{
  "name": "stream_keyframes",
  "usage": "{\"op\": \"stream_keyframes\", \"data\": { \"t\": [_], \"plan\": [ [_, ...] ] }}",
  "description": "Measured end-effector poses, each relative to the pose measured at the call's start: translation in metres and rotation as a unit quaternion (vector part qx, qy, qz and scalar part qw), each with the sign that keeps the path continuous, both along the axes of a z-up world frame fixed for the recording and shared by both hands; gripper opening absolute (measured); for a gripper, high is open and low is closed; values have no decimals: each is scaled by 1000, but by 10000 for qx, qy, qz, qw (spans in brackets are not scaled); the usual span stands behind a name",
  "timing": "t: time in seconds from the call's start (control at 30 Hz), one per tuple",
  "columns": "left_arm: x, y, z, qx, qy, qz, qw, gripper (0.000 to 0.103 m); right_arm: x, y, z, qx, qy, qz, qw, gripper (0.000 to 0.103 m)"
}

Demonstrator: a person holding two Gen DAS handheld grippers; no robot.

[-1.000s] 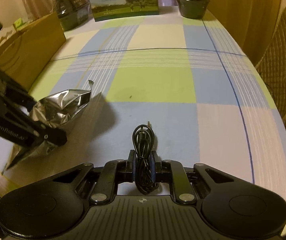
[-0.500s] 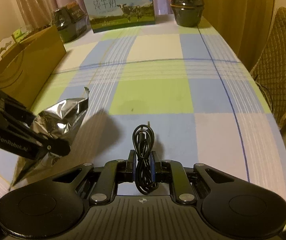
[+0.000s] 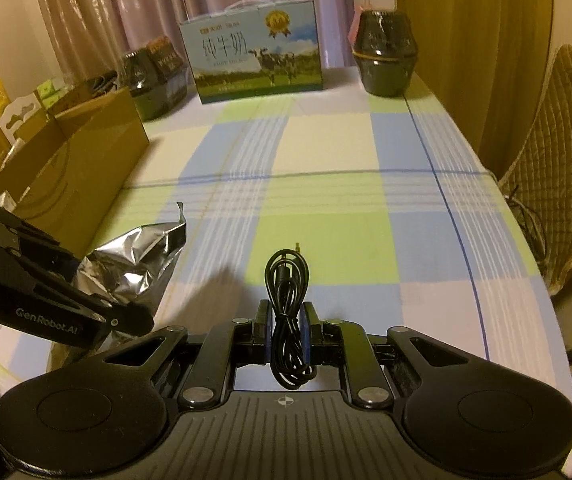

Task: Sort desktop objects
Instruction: 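Carry the foil bag and the cable over the cardboard box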

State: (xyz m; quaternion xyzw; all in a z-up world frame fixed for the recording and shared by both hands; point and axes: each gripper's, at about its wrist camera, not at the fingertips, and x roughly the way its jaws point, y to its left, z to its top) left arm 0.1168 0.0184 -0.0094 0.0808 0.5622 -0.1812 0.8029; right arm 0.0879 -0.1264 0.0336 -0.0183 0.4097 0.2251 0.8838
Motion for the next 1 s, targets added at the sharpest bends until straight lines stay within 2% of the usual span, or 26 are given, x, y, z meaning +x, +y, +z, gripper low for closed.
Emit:
{"op": "stream_keyframes", "data": {
  "t": [0.67, 1.0],
  "plan": [
    [-13, 17, 52, -67, -459, 43, 9989, 41, -11, 15, 45, 190, -413, 62, 9989, 10],
    [-5, 41, 94, -139, -753, 195, 9969, 41, -4, 51, 78, 445, -642, 299, 9965, 10]
  ]
}}
